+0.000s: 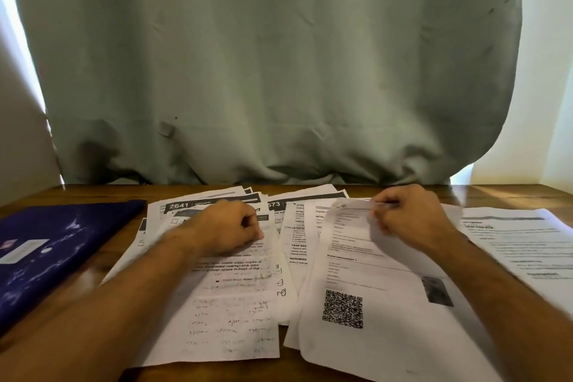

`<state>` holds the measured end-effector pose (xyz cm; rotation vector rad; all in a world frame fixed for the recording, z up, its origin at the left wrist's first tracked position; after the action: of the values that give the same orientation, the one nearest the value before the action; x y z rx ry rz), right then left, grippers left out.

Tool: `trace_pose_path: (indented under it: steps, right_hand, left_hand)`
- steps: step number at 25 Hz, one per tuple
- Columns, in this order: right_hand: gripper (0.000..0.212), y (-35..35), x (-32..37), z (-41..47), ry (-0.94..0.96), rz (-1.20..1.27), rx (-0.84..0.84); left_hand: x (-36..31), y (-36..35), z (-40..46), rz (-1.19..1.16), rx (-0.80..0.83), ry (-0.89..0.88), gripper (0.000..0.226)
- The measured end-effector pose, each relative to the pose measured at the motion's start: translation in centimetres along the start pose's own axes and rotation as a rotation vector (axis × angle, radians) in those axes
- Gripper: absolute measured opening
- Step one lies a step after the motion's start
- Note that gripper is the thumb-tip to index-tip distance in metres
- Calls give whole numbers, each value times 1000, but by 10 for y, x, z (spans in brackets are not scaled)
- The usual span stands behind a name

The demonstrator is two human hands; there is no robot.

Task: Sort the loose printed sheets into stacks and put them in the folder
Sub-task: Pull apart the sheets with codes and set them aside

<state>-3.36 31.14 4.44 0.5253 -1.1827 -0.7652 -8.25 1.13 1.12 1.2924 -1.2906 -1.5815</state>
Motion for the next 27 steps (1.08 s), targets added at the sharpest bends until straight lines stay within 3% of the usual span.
trace_pose_path:
  steps: [4,6,12,15,20,24,27]
  right_hand:
    - [27,-22,7,0,-9,-37,121]
    - [26,-28,9,-1,-16,-63,152]
    - [26,-37,7,-3,-8,-79,209]
    - [25,-37,8,-2,15,-100,201]
    - [20,-38,14,-3,95,-50,148]
    - [22,-31,19,-5,156,-42,99]
    - [22,-26,25,-7,199,-73,45]
  left_hand:
    - [-39,15,24,-95,-97,10,13]
    - [-59,10,37,-319,-103,20,18]
    - [-76,-31,58,-984,-92,155,62]
    - [-74,-39,61,-1217,-153,120,50]
    - [-67,-41,61,-1337,-241,82,15]
    - [-67,-42,58,-1477,-293,92,12]
    - [-74,-42,55,-1504,-230,30,16]
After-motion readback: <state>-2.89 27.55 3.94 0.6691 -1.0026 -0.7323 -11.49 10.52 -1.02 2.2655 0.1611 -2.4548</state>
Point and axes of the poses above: each hand's wrist, its own z-axis towards the middle knuckle, its own y-axis out of the back of the hand, x = y × z, the point moved 7 cm from there along z, towards the middle knuckle, and after that the axes turned 8 degrees about x, right-handed, at the moved point
